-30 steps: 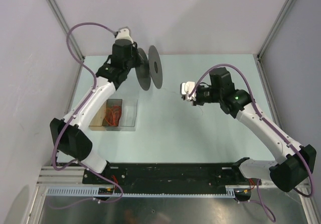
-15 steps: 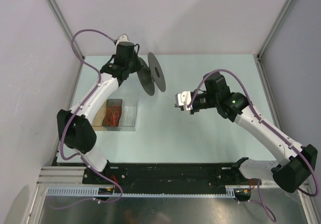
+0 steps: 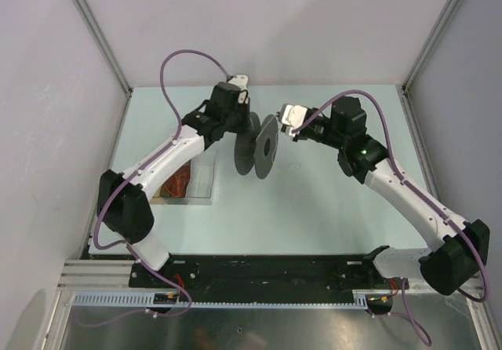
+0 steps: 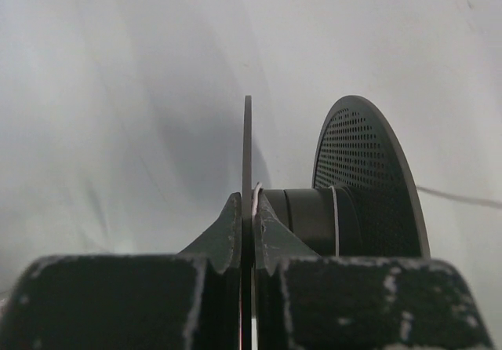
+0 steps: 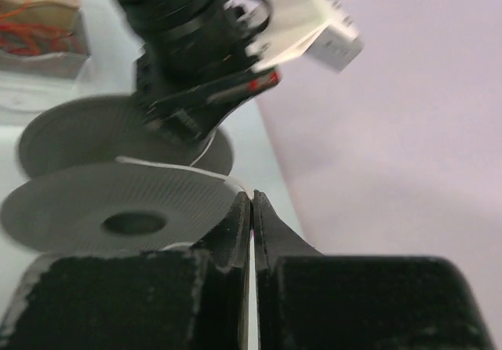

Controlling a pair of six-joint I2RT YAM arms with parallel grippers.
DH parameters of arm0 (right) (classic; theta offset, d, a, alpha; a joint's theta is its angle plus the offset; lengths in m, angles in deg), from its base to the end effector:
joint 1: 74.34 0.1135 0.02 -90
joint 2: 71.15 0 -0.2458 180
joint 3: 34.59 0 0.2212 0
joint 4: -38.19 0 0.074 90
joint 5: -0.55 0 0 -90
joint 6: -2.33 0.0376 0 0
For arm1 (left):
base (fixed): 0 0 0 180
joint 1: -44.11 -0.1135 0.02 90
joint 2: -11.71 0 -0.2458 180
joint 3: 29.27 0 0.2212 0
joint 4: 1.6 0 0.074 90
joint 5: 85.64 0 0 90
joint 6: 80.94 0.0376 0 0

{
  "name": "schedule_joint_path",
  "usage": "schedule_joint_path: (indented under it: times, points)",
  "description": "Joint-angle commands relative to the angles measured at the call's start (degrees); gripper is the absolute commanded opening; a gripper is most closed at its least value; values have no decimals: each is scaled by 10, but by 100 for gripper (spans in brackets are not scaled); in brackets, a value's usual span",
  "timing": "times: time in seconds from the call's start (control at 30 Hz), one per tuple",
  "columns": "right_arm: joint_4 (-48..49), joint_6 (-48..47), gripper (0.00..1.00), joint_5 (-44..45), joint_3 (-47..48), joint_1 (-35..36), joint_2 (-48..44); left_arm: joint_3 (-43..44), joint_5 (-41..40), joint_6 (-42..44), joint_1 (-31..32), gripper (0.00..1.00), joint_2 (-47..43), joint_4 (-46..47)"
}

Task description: Wrap the cables

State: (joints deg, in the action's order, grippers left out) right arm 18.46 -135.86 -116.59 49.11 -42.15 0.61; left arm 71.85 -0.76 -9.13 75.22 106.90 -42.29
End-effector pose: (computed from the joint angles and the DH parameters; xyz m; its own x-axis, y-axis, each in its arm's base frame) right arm 0.2159 0.1562 0.3781 0.5620 -0.4300 -0.7066 -0.6565 0.2877 -0.6973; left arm 0.3047 -0.1799 0.3176 -0.6048 0.0018 -0.7964 0.2769 0.9381 -0.2081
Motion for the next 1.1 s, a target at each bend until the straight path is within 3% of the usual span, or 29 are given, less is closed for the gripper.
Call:
schedule_joint_path:
  times: [0.0,0.1,0.23,0.4,0.5,0.8,0.9,1.07]
  points:
    - [150,44,0,64,35,-5,23,-7,66,74,20,0,-46,35]
    - [159,48,0,72,45,-30,42,-25,116,101,19,0,-68,51]
    - [150,55,0,51,47,-100,62,-49,254,123,-18,0,-104,81]
    - [100,76,0,-28,47,-188,90,-18,395,174,-44,0,-132,90]
    - [58,87,0,-76,47,-219,116,18,441,162,-54,0,-136,99]
    - [-36,161,6,-220,46,-262,155,153,478,19,-97,0,-97,166]
    - [-39,185,12,-257,45,-262,154,193,471,-12,-102,0,-82,181]
    - [-51,217,31,-270,40,-260,150,226,439,-53,-112,0,-72,204]
